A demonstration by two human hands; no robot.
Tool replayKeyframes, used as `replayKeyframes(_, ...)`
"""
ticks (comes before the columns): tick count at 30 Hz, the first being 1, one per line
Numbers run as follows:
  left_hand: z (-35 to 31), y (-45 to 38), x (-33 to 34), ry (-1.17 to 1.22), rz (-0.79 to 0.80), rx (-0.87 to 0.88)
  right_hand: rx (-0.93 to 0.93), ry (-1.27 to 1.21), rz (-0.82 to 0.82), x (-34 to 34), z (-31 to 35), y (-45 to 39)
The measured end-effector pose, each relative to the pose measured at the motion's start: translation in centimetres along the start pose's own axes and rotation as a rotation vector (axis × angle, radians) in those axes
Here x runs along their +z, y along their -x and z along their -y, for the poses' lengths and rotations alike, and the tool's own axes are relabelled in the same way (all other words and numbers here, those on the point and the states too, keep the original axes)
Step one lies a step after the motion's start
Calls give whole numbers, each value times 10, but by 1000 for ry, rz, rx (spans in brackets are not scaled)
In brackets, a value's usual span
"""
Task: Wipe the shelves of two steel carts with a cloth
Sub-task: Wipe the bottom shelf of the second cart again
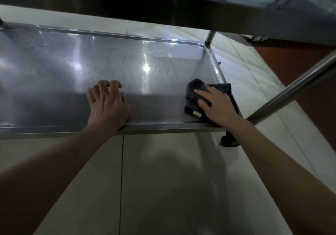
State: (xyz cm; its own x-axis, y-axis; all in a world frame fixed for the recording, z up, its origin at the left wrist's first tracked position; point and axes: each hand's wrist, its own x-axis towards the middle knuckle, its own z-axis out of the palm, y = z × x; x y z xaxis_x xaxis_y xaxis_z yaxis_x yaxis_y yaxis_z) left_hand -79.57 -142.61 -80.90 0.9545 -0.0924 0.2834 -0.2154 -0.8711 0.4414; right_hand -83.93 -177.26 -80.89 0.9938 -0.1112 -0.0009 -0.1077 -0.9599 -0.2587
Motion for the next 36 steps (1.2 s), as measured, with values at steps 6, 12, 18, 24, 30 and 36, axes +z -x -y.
replayKeyframes(6, -3, 1, 1, -7, -25, -2, -24, -54, -8, 10, 65, 66)
replayKeyframes(12, 0, 1, 3, 22, -78, 31, -139, -68, 71, 23, 125, 51)
replayKeyframes(18, 1, 2, 4, 5, -122, 52, -8, -20, 107, 2, 78, 25)
replayKeyframes(24, -1, 2, 4, -35, -197, 36, 63, 20, 3, -3, 27, 49)
replayKeyframes(30, -5, 9, -7, 48, -265, 99, -19, -27, -118, 11, 60, 85)
replayKeyframes(36, 13, 21, -32, 101, -259, 135, -131, -103, -117, 28, 115, 92)
